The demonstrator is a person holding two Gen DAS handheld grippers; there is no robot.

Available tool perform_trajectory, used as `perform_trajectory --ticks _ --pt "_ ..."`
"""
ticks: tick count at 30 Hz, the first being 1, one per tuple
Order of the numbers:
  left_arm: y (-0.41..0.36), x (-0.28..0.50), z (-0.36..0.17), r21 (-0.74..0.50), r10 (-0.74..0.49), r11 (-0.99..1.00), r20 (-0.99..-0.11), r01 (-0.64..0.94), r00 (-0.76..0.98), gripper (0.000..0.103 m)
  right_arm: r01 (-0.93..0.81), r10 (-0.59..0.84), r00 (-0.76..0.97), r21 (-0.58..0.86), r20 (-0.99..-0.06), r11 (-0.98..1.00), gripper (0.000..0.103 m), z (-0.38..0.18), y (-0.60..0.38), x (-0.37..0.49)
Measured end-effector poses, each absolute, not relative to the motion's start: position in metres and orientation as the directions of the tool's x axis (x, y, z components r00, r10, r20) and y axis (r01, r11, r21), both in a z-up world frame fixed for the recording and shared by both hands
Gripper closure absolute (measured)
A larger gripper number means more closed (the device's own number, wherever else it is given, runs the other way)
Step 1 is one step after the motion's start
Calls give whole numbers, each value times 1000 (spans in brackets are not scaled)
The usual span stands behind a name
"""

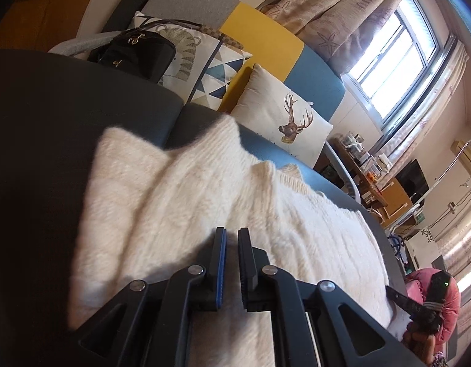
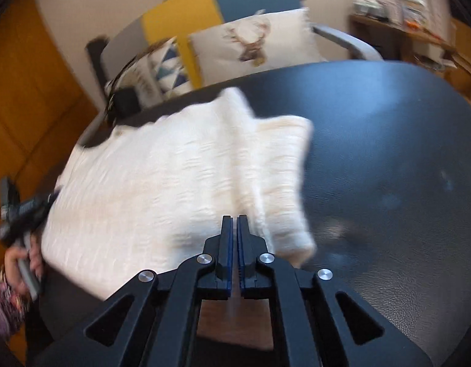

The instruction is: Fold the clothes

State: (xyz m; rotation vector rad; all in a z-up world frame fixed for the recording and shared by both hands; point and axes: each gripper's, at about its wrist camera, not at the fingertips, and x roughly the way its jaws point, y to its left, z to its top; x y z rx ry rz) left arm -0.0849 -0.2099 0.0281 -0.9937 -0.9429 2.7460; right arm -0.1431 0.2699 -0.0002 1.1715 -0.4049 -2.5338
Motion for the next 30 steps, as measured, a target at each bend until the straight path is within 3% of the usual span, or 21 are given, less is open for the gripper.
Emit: perform_trajectory --ticks 2,5,7,9,15,19,30 --pt "-214 -72 29 -579 259 -804 -551 139 -793 96 126 -434 -610 460 -663 -879 103 -5 281 -144" --pt "-220 -52 30 -587 252 -796 -543 148 -801 96 139 -415 -609 425 -676 -895 99 8 269 -137" --pt "-225 -39 30 -593 247 -790 -538 153 -806 88 226 -445 -635 399 -632 -888 96 25 249 -124" --pt "-228 -26 31 -593 239 -790 -535 159 -811 88 320 -493 -618 378 -612 -869 96 32 223 -115" --pt "-226 1 30 -520 191 -835 -582 181 -791 88 510 -500 -546 206 -672 -835 95 25 118 -103" --pt "-232 18 25 -516 157 -828 -589 220 -793 88 561 -532 -499 214 -684 -800 95 18 83 -97" --pt "-240 2 10 -611 327 -784 -558 111 -762 84 660 -553 -471 141 -687 -738 95 32 26 -88"
